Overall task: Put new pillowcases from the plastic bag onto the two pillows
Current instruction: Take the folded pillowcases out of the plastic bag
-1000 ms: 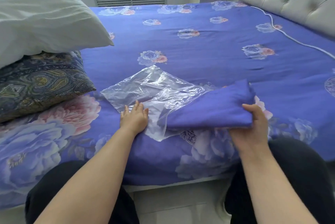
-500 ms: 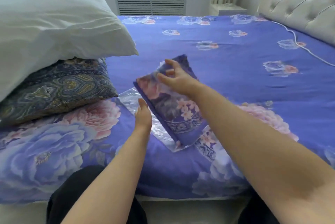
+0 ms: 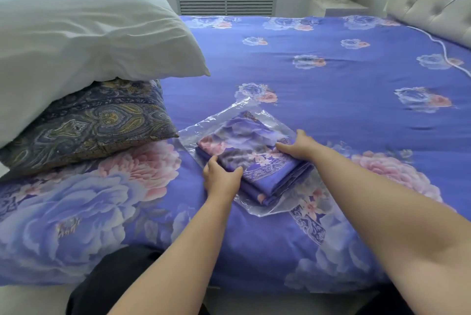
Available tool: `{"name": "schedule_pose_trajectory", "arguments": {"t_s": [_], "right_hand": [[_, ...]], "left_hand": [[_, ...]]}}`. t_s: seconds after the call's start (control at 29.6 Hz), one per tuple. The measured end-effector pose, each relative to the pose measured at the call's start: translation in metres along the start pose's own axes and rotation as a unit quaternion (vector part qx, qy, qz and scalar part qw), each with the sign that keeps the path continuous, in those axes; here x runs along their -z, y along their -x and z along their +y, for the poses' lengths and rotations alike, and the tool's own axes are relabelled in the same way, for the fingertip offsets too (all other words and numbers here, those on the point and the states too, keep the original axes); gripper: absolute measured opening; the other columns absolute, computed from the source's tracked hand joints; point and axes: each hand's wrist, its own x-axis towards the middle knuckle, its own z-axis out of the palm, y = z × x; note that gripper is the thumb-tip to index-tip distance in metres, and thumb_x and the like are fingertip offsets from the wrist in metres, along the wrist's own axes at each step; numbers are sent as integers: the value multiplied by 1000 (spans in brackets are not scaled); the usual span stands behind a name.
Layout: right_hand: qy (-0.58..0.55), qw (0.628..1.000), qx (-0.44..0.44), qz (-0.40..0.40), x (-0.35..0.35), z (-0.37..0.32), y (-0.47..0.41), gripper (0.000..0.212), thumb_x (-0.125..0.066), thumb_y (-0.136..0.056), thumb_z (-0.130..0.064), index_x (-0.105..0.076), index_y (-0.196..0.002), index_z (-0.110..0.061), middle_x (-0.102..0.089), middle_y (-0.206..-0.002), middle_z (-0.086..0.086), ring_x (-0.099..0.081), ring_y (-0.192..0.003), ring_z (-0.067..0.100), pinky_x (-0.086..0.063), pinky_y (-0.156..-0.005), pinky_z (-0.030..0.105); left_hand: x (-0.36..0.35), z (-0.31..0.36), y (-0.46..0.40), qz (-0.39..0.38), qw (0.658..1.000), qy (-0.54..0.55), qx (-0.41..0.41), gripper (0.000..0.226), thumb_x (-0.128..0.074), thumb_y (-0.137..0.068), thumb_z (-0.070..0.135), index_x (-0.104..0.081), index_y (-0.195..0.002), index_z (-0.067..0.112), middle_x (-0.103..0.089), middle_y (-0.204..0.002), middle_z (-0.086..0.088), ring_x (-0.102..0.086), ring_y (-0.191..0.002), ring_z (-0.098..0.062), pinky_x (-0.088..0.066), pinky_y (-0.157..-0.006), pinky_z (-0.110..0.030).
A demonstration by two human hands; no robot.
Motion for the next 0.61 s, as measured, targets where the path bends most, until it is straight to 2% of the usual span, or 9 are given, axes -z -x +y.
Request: {"name": "schedule_pose_trajectory", "arguments": {"t_s": [0.07, 0.13, 0.2, 0.27, 0.37, 0.44, 0.54, 0.57, 0.61], "right_hand": [[-20, 999, -3, -38, 2, 8, -4, 91, -58, -78, -66, -33, -139, -3, -44, -140, 16, -46, -124, 31, -38, -88, 35], [-27, 999, 5, -40, 7, 14, -5, 77, -49, -80, -70, -51, -125, -7, -53, -128, 15, -53, -113, 30, -37, -81, 32], [-53, 997, 1, -61, 13, 20, -3, 79, -32, -85, -73, -48, -134, -13, -49, -136, 11, -49, -117, 29, -38, -85, 36], [-166, 980, -22, -103, 14, 30, -3, 72, -22, -89, -71, -44, -136, -20, -51, -132, 7, -51, -116, 27, -44, -89, 38], [-323, 924, -49, -198, 3, 48, -1, 53, -33, -95, -56, -59, -115, -14, -67, -109, 9, -61, -93, 24, -46, -81, 35], [-353, 901, -41, -249, -5, 56, 2, 45, -48, -92, -47, -64, -112, -10, -66, -118, 13, -61, -100, 27, -43, -86, 38], [-390, 883, -40, -257, -7, 57, 7, 59, -50, -88, -59, -58, -124, -14, -66, -119, 0, -62, -111, 23, -47, -85, 29], [-398, 884, -53, -242, -7, 56, 9, 66, -47, -83, -69, -57, -121, -16, -67, -114, -2, -64, -106, 24, -48, -82, 27], [-398, 886, -69, -227, -8, 56, 10, 69, -45, -77, -77, -59, -110, -18, -69, -97, -3, -65, -87, 25, -45, -71, 25]], "left_hand": [[1, 2, 0, -31, 998, 56, -25, 71, -65, -78, 14, -31, -141, 13, -39, -140, -7, -45, -123, -22, -38, -103, -33], [1, 3, -3, -29, 998, 25, -46, 63, -60, -78, 10, -35, -135, 12, -49, -131, -5, -48, -116, -22, -41, -94, -30], [0, 5, -6, 7, 992, -116, -47, 52, -57, -81, 19, -40, -130, 11, -50, -129, -9, -44, -117, -28, -38, -93, -33], [1, 8, -10, 35, 964, -263, -28, 53, -54, -86, 41, -46, -129, 12, -45, -133, -14, -36, -123, -34, -33, -99, -39], [5, 11, -16, 10, 949, -314, 14, 69, -53, -81, 65, -52, -123, 11, -47, -131, -16, -38, -123, -36, -35, -98, -41], [7, 11, -18, -22, 945, -327, 9, 62, -57, -79, 62, -56, -115, 11, -54, -123, -13, -44, -119, -36, -38, -93, -40], [6, 17, -18, -26, 971, -210, -110, 24, -60, -85, 33, -55, -89, 11, -63, -91, -7, -56, -91, -29, -40, -71, -34], [5, 21, -14, -33, 983, -119, -137, 14, -58, -85, 24, -54, -86, 11, -60, -81, -4, -55, -80, -25, -38, -65, -32], [4, 27, -9, -40, 989, -7, -140, 6, -57, -85, 16, -54, -84, 11, -57, -75, -1, -51, -72, -20, -36, -62, -31]]}}
